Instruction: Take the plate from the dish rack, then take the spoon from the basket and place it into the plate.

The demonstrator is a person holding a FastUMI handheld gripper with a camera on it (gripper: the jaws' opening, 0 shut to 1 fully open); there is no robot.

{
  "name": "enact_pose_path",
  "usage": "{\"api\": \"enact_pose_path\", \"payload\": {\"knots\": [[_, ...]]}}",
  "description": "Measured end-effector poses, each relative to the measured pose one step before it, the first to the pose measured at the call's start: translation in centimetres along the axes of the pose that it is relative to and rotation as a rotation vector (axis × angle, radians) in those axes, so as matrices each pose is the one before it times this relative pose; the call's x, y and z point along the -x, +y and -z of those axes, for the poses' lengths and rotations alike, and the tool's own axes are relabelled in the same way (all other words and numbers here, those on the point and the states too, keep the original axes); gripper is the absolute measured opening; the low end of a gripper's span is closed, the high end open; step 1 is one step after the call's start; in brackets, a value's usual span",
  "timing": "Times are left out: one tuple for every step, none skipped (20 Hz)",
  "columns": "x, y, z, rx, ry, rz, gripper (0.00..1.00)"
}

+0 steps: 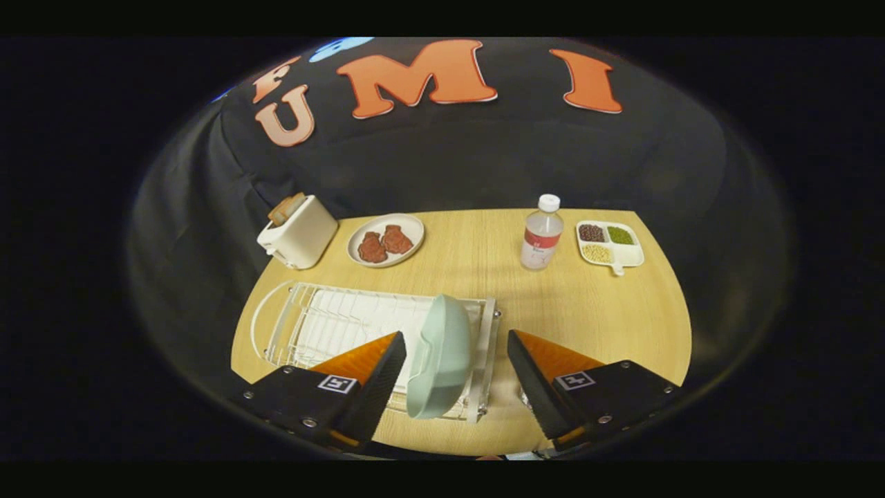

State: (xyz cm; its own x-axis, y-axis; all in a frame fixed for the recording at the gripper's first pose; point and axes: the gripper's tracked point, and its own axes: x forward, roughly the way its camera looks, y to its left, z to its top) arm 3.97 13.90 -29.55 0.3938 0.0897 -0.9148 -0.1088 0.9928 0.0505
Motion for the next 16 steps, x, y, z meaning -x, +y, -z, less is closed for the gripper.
{"api": "enact_pose_path", "payload": {"knots": [[-0.437,-0.074,0.590,0.00118,0.03545,0.00467,0.87],[-0.603,-0.238,0.231,0.00328,0.01517,0.01784,0.81],[-0.490,0.043,0.172,0.00973,0.01057,0.01025,0.77],[-0.361,0.487,0.523,0.00641,0.01647,0.00548,0.69],[-0.292,0.274,0.624,0.00234,0.02672,0.00524,0.65],[-0.287,0.132,0.537,0.00016,0.02238,0.01475,0.56],[-0.430,-0.149,0.274,0.00519,0.01749,0.02373,0.51],[-0.136,-0.153,0.359,0.00386,0.01040,0.02432,0.41],[-0.180,-0.256,-0.189,0.00181,-0.00392,0.02843,0.37],[0.136,0.088,0.069,-0.00177,0.00322,0.01557,0.34],[0.065,0.045,-0.088,-0.00681,0.00111,0.01647,0.33],[0.129,-0.376,-0.002,-0.00909,0.00038,0.02568,0.31],[0.263,-0.527,-0.457,-0.01884,-0.01731,0.03638,0.30],[0.339,-0.537,-0.833,-0.01511,-0.03134,0.03461,0.29],[0.437,-0.457,-0.865,-0.01532,-0.03429,0.02882,0.27],[0.471,-0.222,-0.521,-0.01181,-0.02142,0.01839,0.26]]}}
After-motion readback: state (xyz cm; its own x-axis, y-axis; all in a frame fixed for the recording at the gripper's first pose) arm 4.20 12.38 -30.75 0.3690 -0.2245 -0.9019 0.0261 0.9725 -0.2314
